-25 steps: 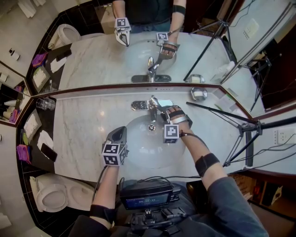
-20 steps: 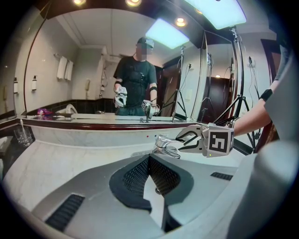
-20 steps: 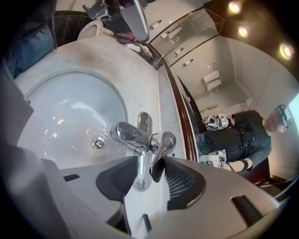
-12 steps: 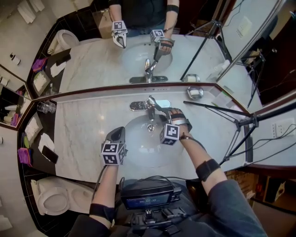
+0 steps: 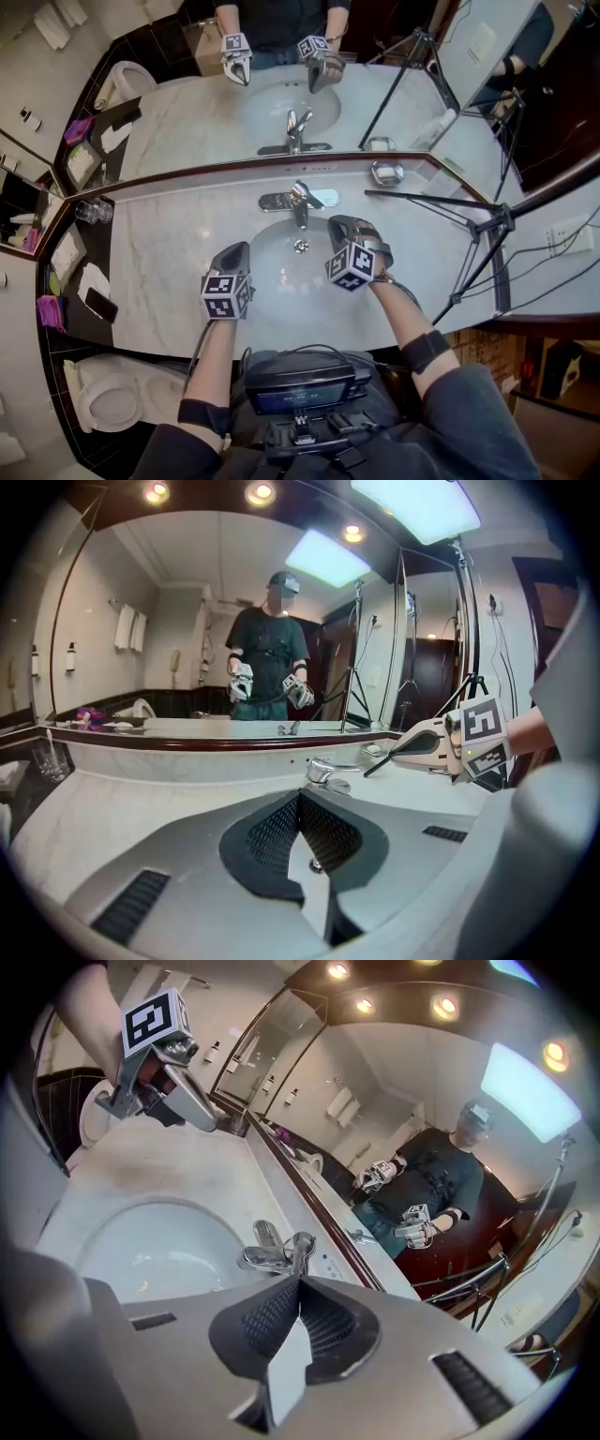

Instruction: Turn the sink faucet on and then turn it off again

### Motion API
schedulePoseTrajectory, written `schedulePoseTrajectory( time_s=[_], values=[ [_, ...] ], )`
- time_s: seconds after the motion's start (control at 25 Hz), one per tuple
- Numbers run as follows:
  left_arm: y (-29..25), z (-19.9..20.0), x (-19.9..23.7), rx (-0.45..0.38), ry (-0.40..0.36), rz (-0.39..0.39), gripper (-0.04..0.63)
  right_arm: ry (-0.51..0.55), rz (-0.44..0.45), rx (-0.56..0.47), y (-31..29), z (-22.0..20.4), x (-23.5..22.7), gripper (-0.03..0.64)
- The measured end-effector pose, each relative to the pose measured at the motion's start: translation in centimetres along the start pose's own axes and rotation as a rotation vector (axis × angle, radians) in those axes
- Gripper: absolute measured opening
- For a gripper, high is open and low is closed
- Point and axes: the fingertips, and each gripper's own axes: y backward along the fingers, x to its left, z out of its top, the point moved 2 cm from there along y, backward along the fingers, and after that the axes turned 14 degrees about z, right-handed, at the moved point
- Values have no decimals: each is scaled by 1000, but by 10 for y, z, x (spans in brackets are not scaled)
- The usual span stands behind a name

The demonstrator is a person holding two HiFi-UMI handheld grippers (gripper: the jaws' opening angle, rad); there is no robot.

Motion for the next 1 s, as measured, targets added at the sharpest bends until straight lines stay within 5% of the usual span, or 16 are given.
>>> schedulePoseTrajectory(
  time_s=[0.12,0.56,1.0],
  values=[
    [3,2,-1,-7,1,4,3,-96,-11,-40,11,-4,0,18],
    [18,9,4,-29,22,33,3,-763,30,-330,47,-39,0,18],
    [29,12,5,-53,32,36,2,-861,41,-375,57,-51,17,18]
  ],
)
